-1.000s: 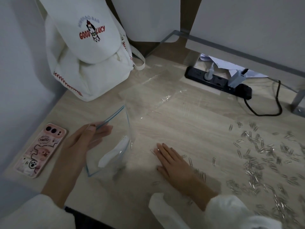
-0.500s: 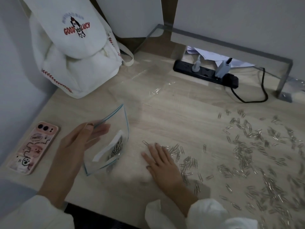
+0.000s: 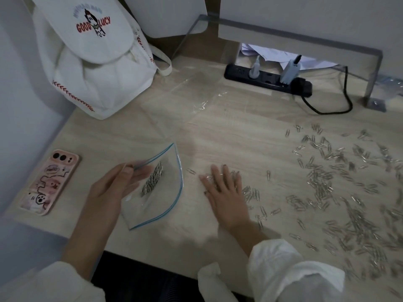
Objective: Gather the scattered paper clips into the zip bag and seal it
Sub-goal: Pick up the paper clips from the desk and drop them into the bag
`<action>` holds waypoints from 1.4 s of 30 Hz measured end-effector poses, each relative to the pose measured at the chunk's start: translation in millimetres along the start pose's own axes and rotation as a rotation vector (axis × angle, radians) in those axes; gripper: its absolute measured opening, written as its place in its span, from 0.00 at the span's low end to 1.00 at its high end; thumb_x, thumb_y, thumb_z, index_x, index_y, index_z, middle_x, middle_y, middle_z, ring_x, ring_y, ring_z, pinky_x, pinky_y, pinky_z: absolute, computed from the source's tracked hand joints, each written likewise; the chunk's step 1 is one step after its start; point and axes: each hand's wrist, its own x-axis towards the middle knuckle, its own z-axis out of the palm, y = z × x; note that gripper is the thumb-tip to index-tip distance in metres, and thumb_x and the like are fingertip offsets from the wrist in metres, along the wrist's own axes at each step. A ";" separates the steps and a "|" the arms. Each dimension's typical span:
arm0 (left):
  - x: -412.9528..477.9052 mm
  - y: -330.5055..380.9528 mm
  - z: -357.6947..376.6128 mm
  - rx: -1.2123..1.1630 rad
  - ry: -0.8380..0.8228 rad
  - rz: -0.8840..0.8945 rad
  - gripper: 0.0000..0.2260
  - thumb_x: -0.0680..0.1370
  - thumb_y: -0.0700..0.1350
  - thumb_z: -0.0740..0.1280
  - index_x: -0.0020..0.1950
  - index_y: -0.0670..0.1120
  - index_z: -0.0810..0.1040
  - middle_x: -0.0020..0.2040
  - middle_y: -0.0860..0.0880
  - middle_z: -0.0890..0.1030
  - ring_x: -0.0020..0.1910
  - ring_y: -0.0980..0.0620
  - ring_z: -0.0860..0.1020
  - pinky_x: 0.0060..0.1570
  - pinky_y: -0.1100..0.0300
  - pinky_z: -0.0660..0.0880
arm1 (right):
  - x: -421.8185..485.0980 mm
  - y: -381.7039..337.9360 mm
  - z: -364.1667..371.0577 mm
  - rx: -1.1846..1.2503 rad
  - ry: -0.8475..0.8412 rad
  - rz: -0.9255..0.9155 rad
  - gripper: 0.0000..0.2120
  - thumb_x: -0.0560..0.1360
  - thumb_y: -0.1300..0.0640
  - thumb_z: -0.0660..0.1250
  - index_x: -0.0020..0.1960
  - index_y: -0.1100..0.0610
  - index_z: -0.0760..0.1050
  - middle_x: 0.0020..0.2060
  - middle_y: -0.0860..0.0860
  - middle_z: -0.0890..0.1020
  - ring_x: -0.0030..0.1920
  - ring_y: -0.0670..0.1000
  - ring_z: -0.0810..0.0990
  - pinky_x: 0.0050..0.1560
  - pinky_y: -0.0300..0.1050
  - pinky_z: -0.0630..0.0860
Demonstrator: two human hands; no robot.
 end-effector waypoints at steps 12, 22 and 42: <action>-11.1 -10.4 16.0 -0.001 -0.049 -0.072 0.15 0.80 0.40 0.57 0.46 0.50 0.83 0.46 0.52 0.85 0.50 0.57 0.82 0.55 0.60 0.76 | -36.6 46.8 -12.1 0.119 0.069 -0.037 0.26 0.59 0.63 0.79 0.56 0.58 0.77 0.53 0.53 0.82 0.57 0.52 0.73 0.38 0.39 0.80; -17.5 -13.2 32.6 -0.018 -0.073 -0.111 0.12 0.80 0.40 0.56 0.50 0.48 0.80 0.48 0.56 0.84 0.52 0.60 0.80 0.53 0.69 0.75 | -37.9 56.8 -35.8 0.199 0.084 0.052 0.17 0.61 0.62 0.76 0.45 0.55 0.73 0.39 0.52 0.78 0.43 0.50 0.68 0.24 0.38 0.70; -29.5 -10.4 97.6 0.032 -0.141 -0.123 0.08 0.78 0.47 0.61 0.51 0.59 0.79 0.56 0.55 0.81 0.60 0.58 0.75 0.67 0.56 0.66 | -24.8 1.2 -175.0 1.684 0.076 0.701 0.09 0.74 0.68 0.64 0.49 0.61 0.81 0.37 0.51 0.83 0.33 0.42 0.80 0.41 0.32 0.78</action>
